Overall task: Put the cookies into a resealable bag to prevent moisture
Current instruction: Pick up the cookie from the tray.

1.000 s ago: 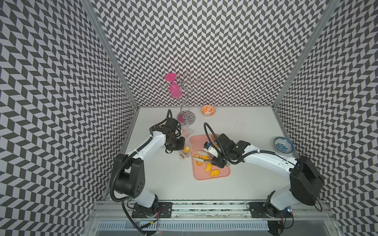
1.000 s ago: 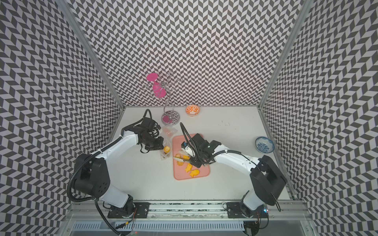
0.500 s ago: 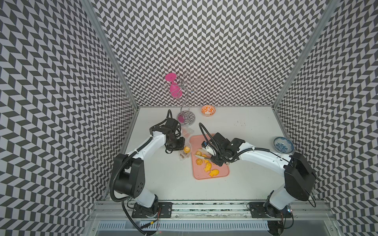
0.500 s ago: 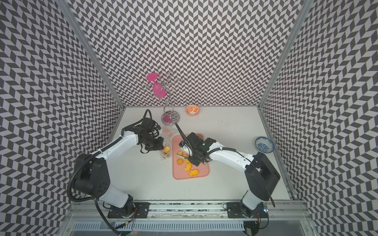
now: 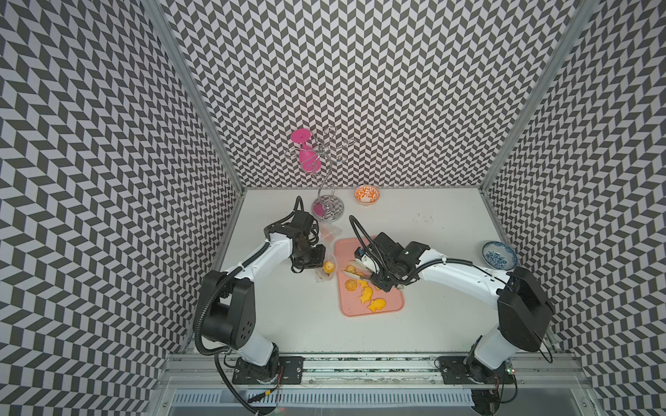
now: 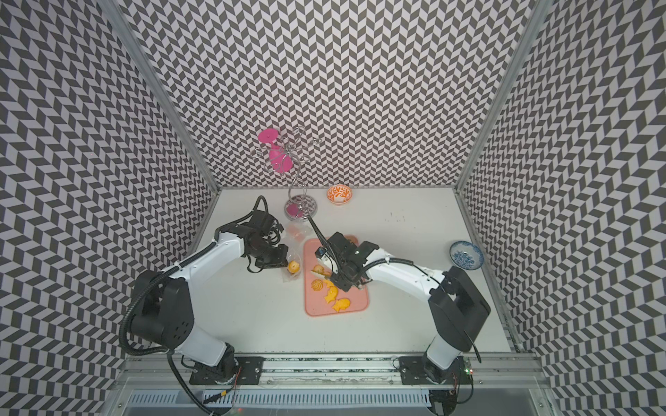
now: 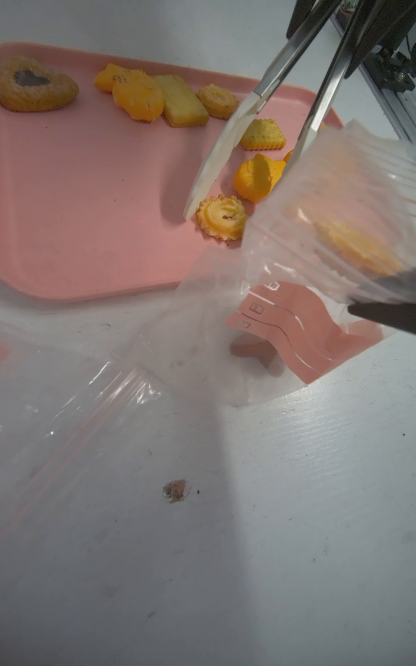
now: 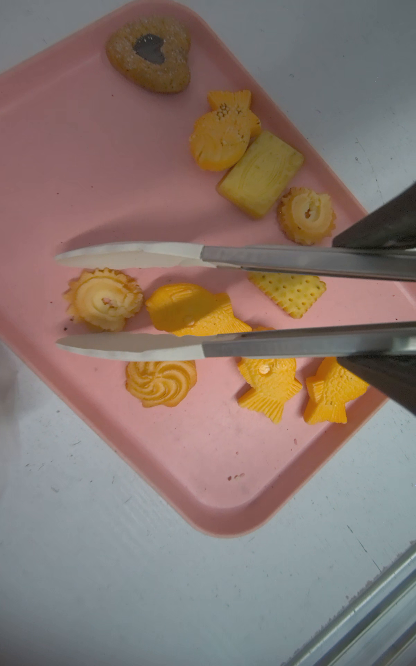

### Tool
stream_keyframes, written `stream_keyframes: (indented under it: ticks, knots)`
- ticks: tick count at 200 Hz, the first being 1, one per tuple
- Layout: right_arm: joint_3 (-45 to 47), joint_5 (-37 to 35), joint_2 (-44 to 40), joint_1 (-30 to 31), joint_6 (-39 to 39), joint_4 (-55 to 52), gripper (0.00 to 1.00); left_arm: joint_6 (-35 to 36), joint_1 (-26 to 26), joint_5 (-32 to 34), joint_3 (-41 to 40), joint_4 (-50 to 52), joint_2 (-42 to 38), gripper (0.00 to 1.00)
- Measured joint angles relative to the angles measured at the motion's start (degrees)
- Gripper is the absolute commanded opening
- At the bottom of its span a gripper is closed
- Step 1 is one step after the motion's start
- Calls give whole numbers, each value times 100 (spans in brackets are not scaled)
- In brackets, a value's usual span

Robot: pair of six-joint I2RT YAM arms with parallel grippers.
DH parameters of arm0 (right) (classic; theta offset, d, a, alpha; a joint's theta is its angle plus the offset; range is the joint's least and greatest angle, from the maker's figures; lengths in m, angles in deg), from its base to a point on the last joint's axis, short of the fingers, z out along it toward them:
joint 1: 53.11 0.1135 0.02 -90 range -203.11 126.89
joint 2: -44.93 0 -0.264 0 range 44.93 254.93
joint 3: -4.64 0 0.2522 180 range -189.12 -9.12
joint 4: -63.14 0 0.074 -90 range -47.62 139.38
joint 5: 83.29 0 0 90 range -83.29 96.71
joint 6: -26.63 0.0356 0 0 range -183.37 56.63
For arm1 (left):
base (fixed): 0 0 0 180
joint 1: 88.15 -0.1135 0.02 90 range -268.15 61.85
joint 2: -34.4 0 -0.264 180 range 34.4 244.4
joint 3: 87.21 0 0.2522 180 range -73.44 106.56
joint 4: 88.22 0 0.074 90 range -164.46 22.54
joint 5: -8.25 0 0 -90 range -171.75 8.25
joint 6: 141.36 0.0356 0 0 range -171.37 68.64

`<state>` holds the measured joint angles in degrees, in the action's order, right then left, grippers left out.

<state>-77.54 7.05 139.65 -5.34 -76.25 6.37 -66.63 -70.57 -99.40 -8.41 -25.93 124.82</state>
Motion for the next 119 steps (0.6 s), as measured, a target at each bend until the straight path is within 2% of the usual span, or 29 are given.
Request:
stream_keyframes:
  ticks: [37,119]
  knots:
    - [-13,-105,20,0,11,-66,34,13,0,-2,0,-33,0,0]
    - [-140,-179,-127,-105,68,-151,34,28,0,-4,0,-52,0,0]
